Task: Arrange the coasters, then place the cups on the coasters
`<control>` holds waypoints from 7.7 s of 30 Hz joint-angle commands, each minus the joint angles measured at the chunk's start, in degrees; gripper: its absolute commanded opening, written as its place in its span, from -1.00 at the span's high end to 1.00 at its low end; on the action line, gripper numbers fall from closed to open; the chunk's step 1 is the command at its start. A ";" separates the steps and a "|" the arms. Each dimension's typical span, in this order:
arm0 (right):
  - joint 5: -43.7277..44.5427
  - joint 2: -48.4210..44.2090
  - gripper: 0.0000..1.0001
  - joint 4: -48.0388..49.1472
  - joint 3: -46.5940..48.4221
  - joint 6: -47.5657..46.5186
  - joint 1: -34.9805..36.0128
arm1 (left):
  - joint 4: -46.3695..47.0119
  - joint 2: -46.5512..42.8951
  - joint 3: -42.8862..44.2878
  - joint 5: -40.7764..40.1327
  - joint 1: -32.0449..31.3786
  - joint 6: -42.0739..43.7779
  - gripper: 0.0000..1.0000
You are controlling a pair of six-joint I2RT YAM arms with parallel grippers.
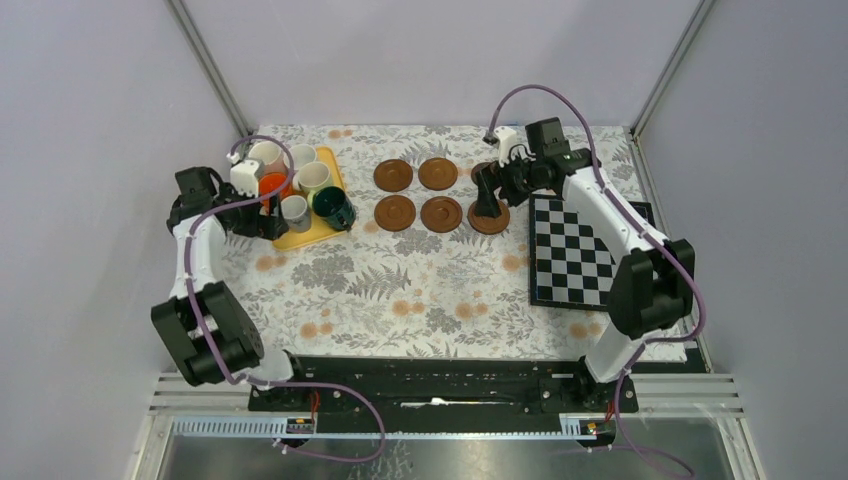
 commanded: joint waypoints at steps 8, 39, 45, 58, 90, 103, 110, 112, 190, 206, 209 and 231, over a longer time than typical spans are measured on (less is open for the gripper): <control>-5.76 -11.04 -0.99 0.34 -9.23 -6.15 -2.11 | 5.01 11.65 0.48 17.15 10.19 23.33 -0.52; -10.45 -9.40 -0.99 -1.39 -10.64 -7.54 -2.89 | 1.77 29.39 9.63 20.95 7.11 42.91 -0.33; -10.72 -8.78 -0.99 -1.99 -10.46 -7.78 -2.85 | 0.21 29.68 9.73 20.78 5.41 43.84 -0.26; -11.33 -8.27 -0.99 -2.32 -10.21 -7.96 -3.02 | -1.09 24.62 5.14 19.89 5.09 46.14 0.45; -15.34 -7.99 -0.99 -3.06 -6.90 -3.02 -7.99 | -7.66 0.52 1.62 16.40 -0.87 25.80 1.00; -5.63 -15.44 -0.99 7.95 -13.65 6.68 -12.96 | 4.77 2.40 13.92 0.33 -35.79 -4.81 1.00; 4.43 -14.97 -0.99 7.76 -12.29 7.46 -15.32 | 12.16 18.98 27.01 -5.99 -46.80 -14.77 1.00; 5.14 -15.68 -0.99 8.21 -13.01 7.55 -16.44 | 14.25 23.29 30.44 -7.97 -49.06 -16.39 1.00; 5.64 -14.73 -0.99 9.03 -15.89 4.76 -19.02 | 36.60 64.36 60.87 -13.98 -56.33 -21.38 0.07; 4.40 -14.52 -0.99 8.70 -16.10 4.10 -19.02 | 33.68 45.95 47.85 -17.51 -55.99 -21.63 -0.98; 3.87 -14.42 -0.99 8.51 -16.00 4.02 -19.06 | 31.47 41.01 44.37 -19.27 -55.74 -21.54 -0.98; 3.89 -10.28 -0.99 6.01 -11.65 5.30 -11.07 | 13.11 -5.61 5.69 -16.04 -30.61 -36.33 -0.98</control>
